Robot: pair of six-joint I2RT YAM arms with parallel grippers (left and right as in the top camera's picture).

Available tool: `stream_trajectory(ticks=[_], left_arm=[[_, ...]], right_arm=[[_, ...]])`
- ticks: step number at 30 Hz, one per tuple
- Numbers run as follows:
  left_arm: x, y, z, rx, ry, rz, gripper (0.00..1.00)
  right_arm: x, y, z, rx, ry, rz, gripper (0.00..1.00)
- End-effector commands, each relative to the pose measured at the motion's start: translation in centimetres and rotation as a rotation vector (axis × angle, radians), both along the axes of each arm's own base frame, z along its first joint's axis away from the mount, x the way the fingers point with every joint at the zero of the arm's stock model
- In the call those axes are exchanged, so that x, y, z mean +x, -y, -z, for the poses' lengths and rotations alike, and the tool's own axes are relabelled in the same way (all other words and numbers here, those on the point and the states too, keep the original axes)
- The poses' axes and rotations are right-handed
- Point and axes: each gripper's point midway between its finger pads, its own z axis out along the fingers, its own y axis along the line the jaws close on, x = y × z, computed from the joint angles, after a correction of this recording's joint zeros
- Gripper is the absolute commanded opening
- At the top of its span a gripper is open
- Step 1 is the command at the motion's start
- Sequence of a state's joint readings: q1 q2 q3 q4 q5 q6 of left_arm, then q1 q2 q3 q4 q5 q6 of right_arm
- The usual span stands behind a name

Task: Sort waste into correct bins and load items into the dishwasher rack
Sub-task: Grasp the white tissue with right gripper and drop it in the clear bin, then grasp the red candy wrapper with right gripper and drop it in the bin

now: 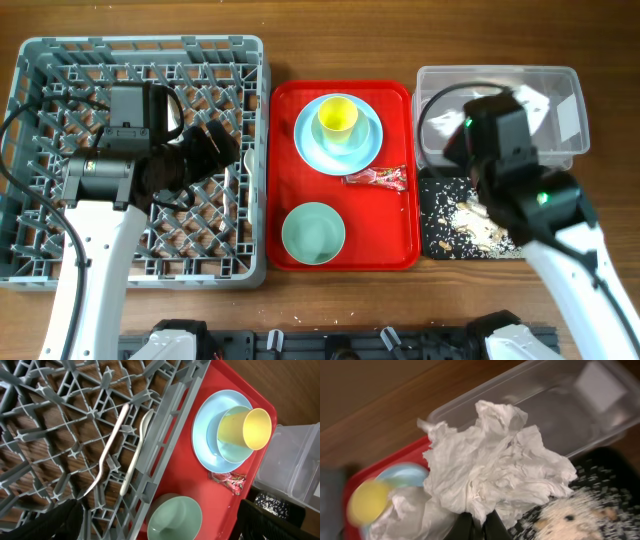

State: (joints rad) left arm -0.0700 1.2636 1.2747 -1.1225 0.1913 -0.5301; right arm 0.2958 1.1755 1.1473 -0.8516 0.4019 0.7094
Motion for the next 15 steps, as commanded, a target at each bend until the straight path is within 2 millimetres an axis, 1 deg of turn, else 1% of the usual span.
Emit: stream_trajectory(ticks=[1,3,4,5,6,8,9,11,12,13,14,15], left_arm=[[0.0,-0.2,-0.5,0.0,0.019,-0.014,1.0],[0.0,-0.2,-0.5,0.0,0.019,-0.014,1.0],[0.0,-0.2,-0.5,0.0,0.019,-0.014,1.0],[0.0,-0.2,-0.5,0.0,0.019,-0.013,1.0],[0.0,-0.2,-0.5,0.0,0.019,-0.013,1.0],[0.0,-0.2,-0.5,0.0,0.019,-0.014,1.0],[0.0,-0.2,-0.5,0.0,0.019,-0.014,1.0],[0.0,-0.2,-0.5,0.0,0.019,-0.013,1.0],[0.0,-0.2,-0.5,0.0,0.019,-0.014,1.0],[0.0,-0.2,-0.5,0.0,0.019,-0.014,1.0],[0.0,-0.2,-0.5,0.0,0.019,-0.013,1.0],[0.0,-0.2,-0.5,0.0,0.019,-0.013,1.0]], right_arm=[[1.1,4.3,5.1,-0.07,-0.154,0.14,0.07],[2.8,5.3,8.4,-0.077,-0.229,0.151,0.42],[3.4,5.3,9.5,-0.071,-0.253,0.126,0.51],[4.0,5.2,10.4,-0.048,-0.272,0.103,0.81],[4.5,5.0,10.7,-0.016,-0.272,0.071,0.95],[5.2,4.6,9.5,0.031,-0.238,0.028,0.99],[5.9,3.4,7.8,0.069,-0.203,-0.063,1.0],[5.9,0.2,4.6,0.157,-0.129,-0.25,1.0],[5.5,-1.2,3.2,0.213,-0.094,-0.31,0.99],[4.4,-3.3,1.6,0.282,-0.062,-0.419,0.99],[3.4,-5.4,0.3,0.313,-0.037,-0.558,0.87],[1.6,-7.8,-0.2,0.323,-0.043,-0.714,0.67]])
